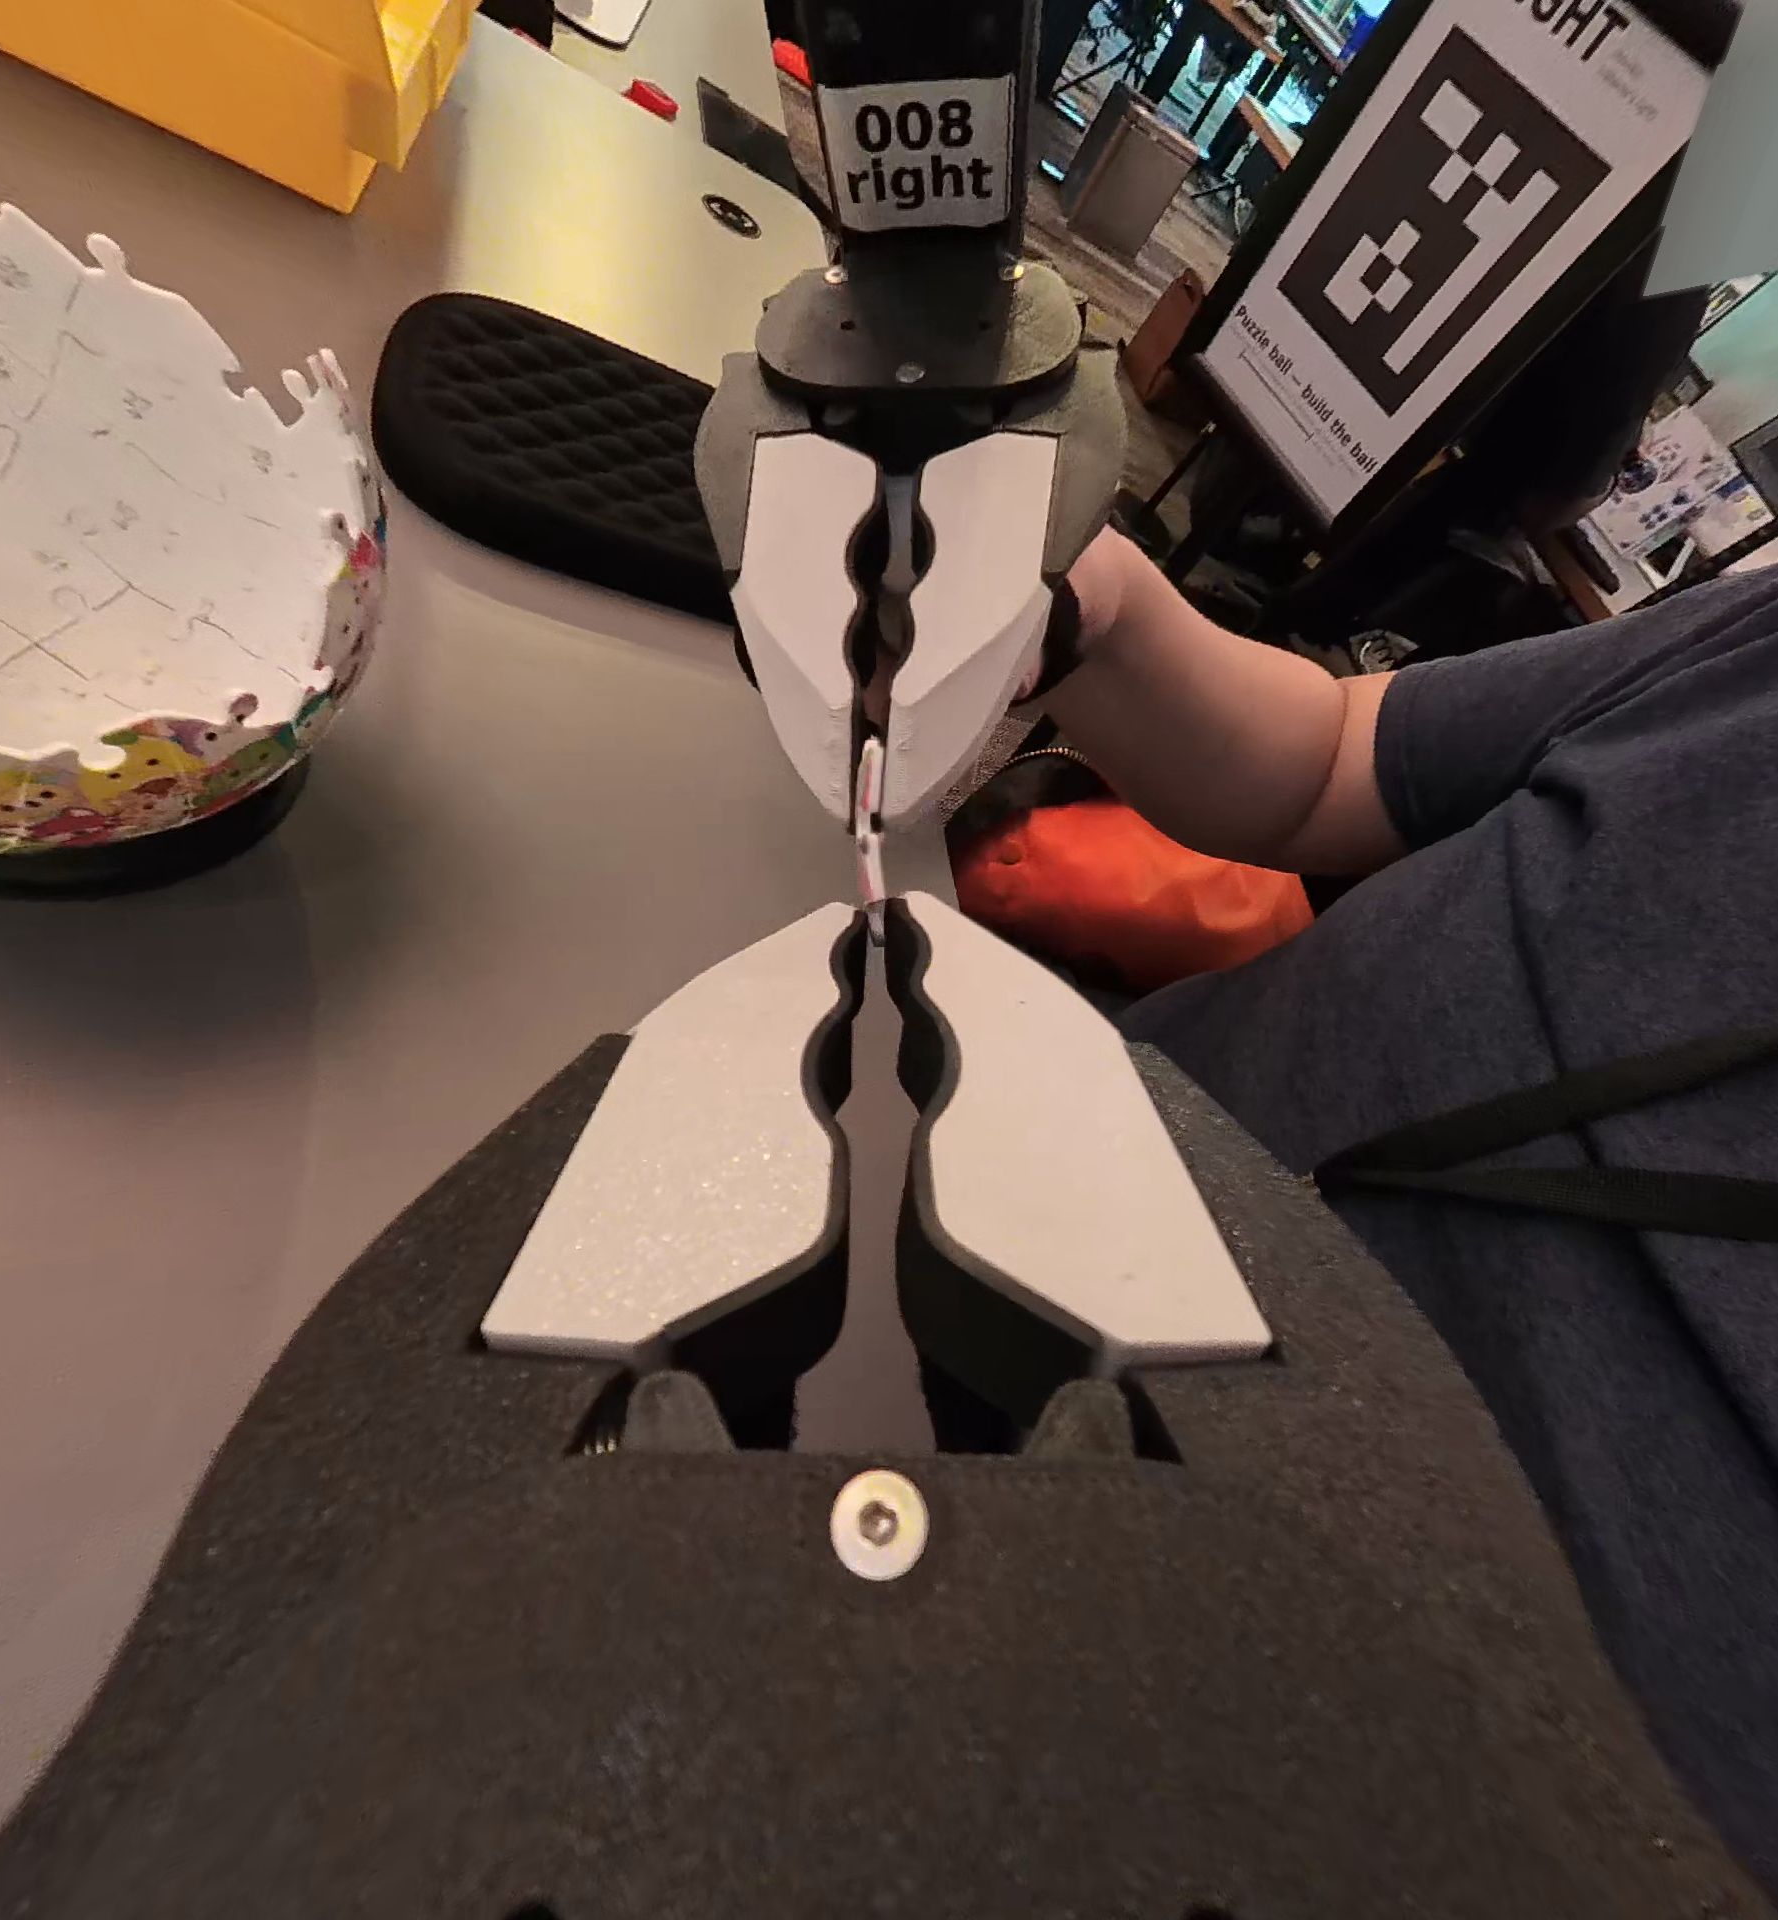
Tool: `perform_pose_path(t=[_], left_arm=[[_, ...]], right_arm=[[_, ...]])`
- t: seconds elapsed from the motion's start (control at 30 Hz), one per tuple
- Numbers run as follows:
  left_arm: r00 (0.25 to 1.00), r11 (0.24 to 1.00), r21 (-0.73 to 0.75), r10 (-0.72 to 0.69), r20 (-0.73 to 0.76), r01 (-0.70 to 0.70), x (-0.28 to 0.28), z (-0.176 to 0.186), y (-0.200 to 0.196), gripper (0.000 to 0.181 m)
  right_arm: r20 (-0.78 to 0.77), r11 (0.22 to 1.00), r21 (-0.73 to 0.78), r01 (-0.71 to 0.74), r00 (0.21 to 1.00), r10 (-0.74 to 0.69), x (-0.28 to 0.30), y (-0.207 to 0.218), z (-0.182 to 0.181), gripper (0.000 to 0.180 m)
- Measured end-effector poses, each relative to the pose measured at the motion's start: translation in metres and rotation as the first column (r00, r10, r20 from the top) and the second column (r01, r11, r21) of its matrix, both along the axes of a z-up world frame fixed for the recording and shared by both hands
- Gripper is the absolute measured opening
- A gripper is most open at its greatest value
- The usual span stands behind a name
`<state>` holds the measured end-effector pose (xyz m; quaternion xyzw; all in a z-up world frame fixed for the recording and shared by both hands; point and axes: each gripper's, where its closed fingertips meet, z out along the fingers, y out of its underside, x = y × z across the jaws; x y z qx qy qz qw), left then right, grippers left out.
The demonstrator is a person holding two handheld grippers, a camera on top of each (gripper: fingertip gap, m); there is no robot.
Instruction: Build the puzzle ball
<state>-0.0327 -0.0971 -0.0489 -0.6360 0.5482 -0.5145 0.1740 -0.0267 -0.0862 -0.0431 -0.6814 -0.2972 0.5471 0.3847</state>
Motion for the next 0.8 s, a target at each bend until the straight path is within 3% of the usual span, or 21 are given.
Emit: perform_pose_path(t=[0.47, 0.6, 0.8], left_arm=[[1.000, 0.999, -0.031, 0.026, 0.004, -0.026, -0.006, 0.000, 0.010, 0.010], [1.000, 1.000, -0.014, 0.018, 0.003, -0.018, -0.002, -0.003, 0.009, 0.003], [0.985, 0.990, -0.053, 0.136, 0.105, -0.132, 0.000, 0.008, 0.025, 0.002]], right_arm=[[0.045, 0.997, -0.080, 0.006, 0.999, -0.002, -0.001, 0.001, -0.012, 0.003], [0.063, 0.998, -0.065, 0.011, 0.998, -0.007, -0.001, 0.001, -0.012, 0.003], [-0.065, 0.990, -0.024, 0.142, 0.988, -0.143, 0.015, 0.014, 0.002, 0.011]])
